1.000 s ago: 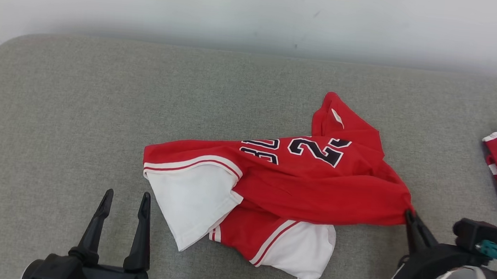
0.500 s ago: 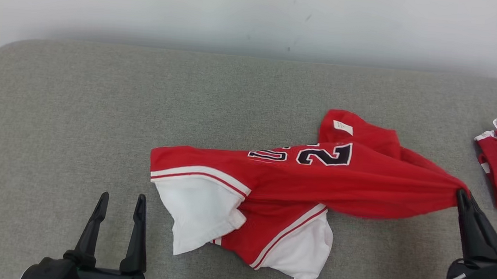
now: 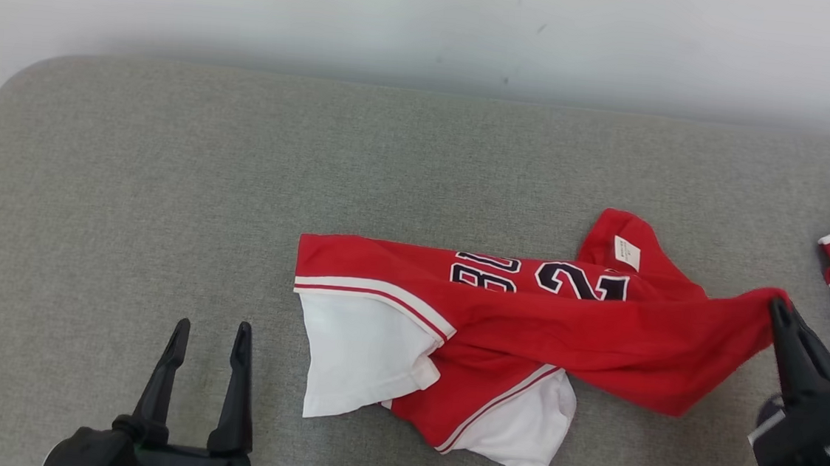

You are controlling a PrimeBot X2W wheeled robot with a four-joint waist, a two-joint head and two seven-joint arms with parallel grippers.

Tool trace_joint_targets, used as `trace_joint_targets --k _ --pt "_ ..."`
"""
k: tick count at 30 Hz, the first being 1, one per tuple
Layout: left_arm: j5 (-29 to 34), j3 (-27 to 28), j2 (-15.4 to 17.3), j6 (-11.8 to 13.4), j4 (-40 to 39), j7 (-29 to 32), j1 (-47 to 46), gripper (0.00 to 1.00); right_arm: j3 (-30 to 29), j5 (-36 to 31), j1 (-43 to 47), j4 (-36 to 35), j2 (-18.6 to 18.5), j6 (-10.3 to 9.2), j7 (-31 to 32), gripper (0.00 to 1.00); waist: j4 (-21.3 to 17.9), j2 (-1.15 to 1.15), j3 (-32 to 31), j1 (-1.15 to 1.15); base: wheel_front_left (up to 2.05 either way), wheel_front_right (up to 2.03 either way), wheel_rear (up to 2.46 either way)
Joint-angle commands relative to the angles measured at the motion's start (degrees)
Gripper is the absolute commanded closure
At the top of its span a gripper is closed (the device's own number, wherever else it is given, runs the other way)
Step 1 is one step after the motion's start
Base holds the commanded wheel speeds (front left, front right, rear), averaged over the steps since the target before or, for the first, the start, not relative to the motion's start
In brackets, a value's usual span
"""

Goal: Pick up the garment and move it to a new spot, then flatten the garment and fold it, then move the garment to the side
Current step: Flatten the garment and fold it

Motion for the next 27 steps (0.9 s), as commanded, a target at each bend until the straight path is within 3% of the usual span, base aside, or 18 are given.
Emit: trace_joint_targets --k 1,8,9,10,16,22,27 --pt "-0.19 -0.39 -0.05 0.06 0.07 -0.20 -0.91 0.00 0.15 -1.03 -2.28 2.40 -0.46 -0.14 0.08 1.00 0.43 0.00 0.27 0.00 0.00 0.00 0.00" --pt "-0.81 -1.27 -0.02 -0.02 0.57 -0.20 -2.20 0.00 3.32 -2.30 -16.37 25.64 -3.21 -0.14 -5.61 1.00 2.87 0.00 1.29 0.00 0.00 0.00 0.00" --pt "-0.86 -1.30 -0.03 0.00 0.63 -0.20 -2.12 0.00 4.20 -2.62 -17.74 28.34 -3.43 -0.14 -6.86 0.22 3.25 0.00 1.35 0.00 0.00 0.00 0.00" --pt "-0.92 -1.44 -0.03 0.00 0.71 -0.20 -1.97 0.00 4.82 -2.90 -18.91 30.76 -3.58 -0.14 -8.05 0.00 3.67 0.00 1.36 0.00 0.00 0.00 0.00" --pt "-0.95 -0.96 -0.03 0.38 0.51 -0.19 -0.48 0.00 9.12 -4.10 -20.35 36.27 -5.83 -0.14 -11.52 0.00 4.90 0.00 0.66 0.00 0.00 0.00 0.00" --pt "-1.04 -0.01 -0.03 0.53 0.25 -0.19 0.74 0.00 7.36 -6.43 -16.54 31.54 -7.09 -0.14 -10.66 0.00 3.54 0.00 -0.20 0.00 0.00 0.00 0.00" --pt "-0.97 0.10 -0.03 0.32 0.18 -0.19 1.04 0.00 4.93 -9.22 -9.95 23.49 -5.66 -0.14 -8.52 0.00 1.43 0.00 -0.21 0.00 0.00 0.00 0.00"
